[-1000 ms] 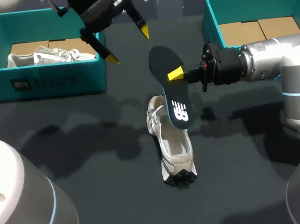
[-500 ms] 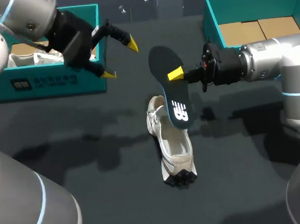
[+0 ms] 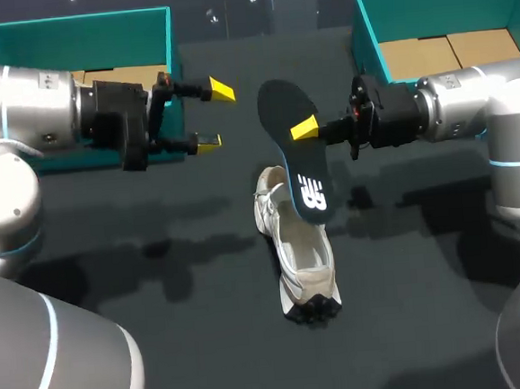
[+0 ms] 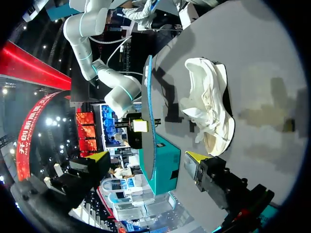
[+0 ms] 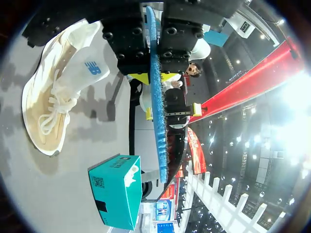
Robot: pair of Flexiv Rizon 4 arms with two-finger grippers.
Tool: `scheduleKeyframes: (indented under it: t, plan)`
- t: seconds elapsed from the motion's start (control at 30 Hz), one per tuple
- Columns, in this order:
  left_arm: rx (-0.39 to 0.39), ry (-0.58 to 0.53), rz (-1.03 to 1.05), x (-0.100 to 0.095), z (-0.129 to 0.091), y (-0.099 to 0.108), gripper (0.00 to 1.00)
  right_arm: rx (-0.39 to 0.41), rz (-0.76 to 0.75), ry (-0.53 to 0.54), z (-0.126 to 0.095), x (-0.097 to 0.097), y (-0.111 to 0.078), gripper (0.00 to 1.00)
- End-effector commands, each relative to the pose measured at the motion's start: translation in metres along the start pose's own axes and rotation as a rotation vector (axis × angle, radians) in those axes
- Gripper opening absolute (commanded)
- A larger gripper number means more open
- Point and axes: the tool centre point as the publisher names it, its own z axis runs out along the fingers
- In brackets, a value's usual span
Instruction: Take the shoe out of the shoebox, open the shoe tongue, remove and reinsert the insole, then place the shoe into the shoebox
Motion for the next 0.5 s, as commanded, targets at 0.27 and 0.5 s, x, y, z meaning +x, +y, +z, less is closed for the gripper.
scheduleKeyframes:
  t: [0.27, 0.5]
  plan:
    - [0.014, -0.345, 0.006, 0.000, 0.014, -0.003, 1.00, -0.082, 0.062, -0.037, 0.011, 0.002, -0.004, 0.00]
    - [0.010, -0.247, -0.033, 0.001, 0.027, 0.002, 0.92, -0.074, 0.019, -0.052, 0.020, 0.010, -0.008, 0.00]
